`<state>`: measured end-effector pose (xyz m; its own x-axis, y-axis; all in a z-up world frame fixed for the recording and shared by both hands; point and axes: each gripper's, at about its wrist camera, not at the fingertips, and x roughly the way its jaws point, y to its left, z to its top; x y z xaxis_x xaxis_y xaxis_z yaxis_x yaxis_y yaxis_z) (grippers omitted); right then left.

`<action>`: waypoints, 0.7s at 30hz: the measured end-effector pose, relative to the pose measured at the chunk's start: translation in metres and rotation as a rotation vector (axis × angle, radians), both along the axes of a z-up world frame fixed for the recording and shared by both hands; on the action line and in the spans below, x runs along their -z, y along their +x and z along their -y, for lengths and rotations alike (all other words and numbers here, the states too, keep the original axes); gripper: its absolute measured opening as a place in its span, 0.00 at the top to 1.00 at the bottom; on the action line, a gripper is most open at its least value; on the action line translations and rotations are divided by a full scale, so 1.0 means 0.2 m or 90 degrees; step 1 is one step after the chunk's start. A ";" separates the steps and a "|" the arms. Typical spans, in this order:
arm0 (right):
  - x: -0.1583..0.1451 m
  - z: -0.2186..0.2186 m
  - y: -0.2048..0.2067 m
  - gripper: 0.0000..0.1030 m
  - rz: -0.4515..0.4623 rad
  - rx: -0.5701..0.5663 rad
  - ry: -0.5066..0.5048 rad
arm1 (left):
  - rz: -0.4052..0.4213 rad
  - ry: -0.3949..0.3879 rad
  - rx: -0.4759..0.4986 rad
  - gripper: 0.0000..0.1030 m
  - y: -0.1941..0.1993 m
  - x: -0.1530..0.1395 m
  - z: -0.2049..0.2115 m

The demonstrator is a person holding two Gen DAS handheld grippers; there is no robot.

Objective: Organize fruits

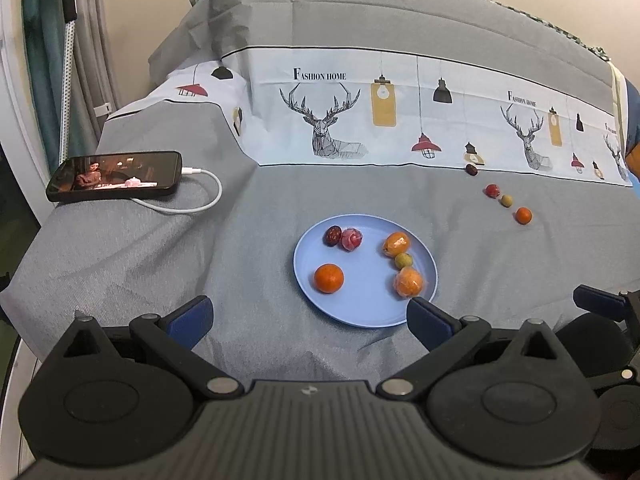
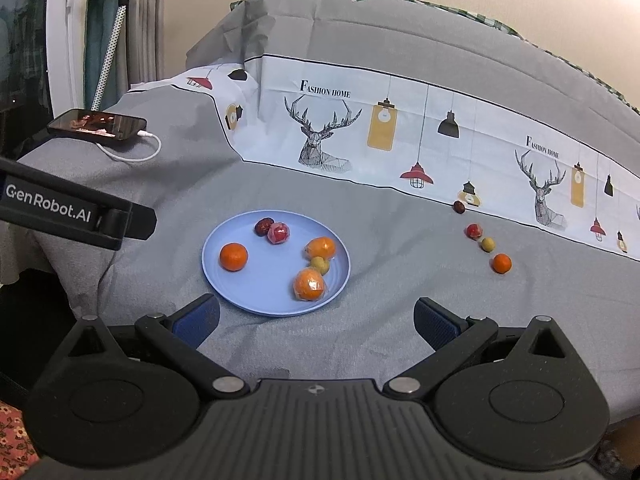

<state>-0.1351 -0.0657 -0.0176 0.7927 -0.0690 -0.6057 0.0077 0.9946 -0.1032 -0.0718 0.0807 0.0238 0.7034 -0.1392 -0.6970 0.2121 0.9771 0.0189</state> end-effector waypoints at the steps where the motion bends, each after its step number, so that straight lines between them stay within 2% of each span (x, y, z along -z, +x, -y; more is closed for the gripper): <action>1: 0.00 0.00 0.00 0.01 -0.001 0.000 0.002 | -0.002 0.000 -0.001 0.00 0.00 0.00 0.00; 7: 0.02 0.03 0.03 0.01 -0.015 0.009 0.015 | -0.015 0.018 -0.011 0.00 0.05 0.03 0.00; 13: 0.03 0.05 0.04 0.01 -0.010 0.026 0.021 | -0.012 0.009 -0.026 0.00 0.09 0.01 -0.02; 21: 0.05 0.07 0.06 0.01 -0.023 0.030 0.032 | -0.020 0.037 -0.023 0.00 0.10 0.03 0.01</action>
<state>-0.1229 -0.0790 -0.0269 0.7669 -0.0746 -0.6374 0.0517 0.9972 -0.0545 -0.0521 0.0783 0.0177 0.6851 -0.0722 -0.7248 0.1774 0.9817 0.0699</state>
